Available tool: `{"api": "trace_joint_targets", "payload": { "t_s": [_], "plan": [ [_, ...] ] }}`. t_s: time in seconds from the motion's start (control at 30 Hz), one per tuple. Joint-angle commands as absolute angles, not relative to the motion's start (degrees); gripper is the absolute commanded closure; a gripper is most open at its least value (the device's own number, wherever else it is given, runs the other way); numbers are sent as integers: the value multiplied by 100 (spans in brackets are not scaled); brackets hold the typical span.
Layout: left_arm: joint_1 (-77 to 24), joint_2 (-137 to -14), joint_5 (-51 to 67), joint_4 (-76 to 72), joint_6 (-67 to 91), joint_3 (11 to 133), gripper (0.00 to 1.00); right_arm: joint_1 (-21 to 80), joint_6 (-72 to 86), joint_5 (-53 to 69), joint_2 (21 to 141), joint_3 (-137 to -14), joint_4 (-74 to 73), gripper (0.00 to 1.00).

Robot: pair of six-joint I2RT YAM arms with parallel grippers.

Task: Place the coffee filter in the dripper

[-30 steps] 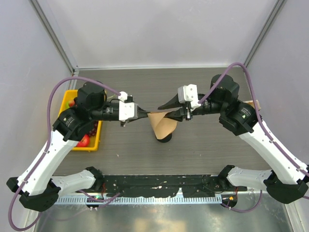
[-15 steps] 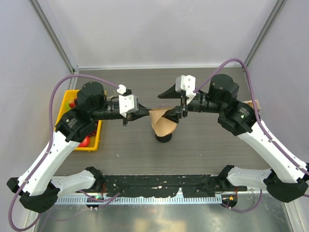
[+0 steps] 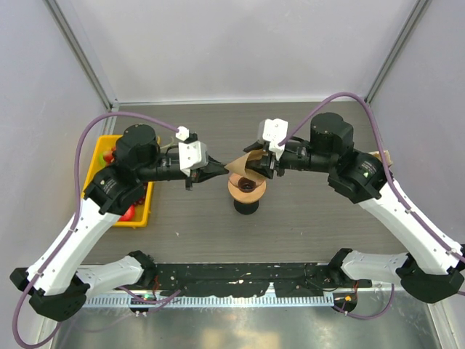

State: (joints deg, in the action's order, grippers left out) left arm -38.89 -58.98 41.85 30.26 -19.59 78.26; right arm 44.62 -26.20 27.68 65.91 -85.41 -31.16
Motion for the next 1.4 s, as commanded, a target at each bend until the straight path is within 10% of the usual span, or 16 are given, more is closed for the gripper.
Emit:
{"api": "trace_joint_targets", "payload": {
  "t_s": [0.0,0.3,0.47,0.7,0.9,1.37],
  "plan": [
    [-3894,-5906,4254,2891,-1898,7980,100,4456,-2672,3163,6355,-8657,-3050,59],
    [-3894,-5985,4061,3102,-1978,8095,100,4456,-2672,3428,6302,-8631,-3032,95],
    [-3894,-5994,4051,3059,-2004,8103,55,4465,-2619,3463,6372,-8692,-3032,95],
    [-3937,-6249,4245,3155,-2013,8402,45,4465,-2627,3744,6495,-8745,-3041,95],
    [-4060,-6416,4386,3445,-2162,8517,49,4465,-2760,3771,6574,-8850,-3085,95],
    [-4096,-6179,4236,3243,-2276,8209,100,4456,-2743,3780,6521,-8877,-3234,95]
  ]
}}
